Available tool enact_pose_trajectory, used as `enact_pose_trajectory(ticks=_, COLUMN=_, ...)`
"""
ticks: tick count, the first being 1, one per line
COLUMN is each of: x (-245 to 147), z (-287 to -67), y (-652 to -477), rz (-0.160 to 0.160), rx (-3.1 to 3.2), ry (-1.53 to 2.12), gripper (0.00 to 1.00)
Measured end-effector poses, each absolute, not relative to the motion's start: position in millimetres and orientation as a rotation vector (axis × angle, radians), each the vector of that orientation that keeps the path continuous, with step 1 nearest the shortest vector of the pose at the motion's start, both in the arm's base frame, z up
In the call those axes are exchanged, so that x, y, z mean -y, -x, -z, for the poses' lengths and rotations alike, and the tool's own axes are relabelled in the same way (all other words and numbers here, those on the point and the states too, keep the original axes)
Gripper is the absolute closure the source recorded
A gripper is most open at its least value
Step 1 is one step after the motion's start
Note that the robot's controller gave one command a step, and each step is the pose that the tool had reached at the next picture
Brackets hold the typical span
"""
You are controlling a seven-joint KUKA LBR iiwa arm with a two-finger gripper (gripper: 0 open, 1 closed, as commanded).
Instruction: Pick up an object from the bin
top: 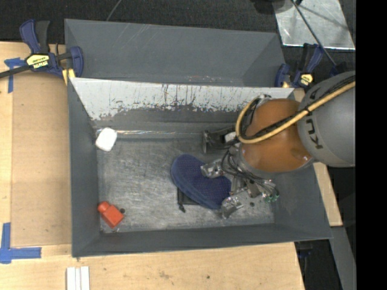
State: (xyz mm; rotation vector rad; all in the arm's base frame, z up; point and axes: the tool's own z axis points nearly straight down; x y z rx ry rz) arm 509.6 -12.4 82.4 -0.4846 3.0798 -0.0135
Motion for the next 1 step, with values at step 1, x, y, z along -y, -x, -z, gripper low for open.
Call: enact_pose_trajectory(ticks=1, x=11.5, z=-86.0, y=-512.7, rz=0.013, rx=-3.068, ry=0.488, gripper=1.0)
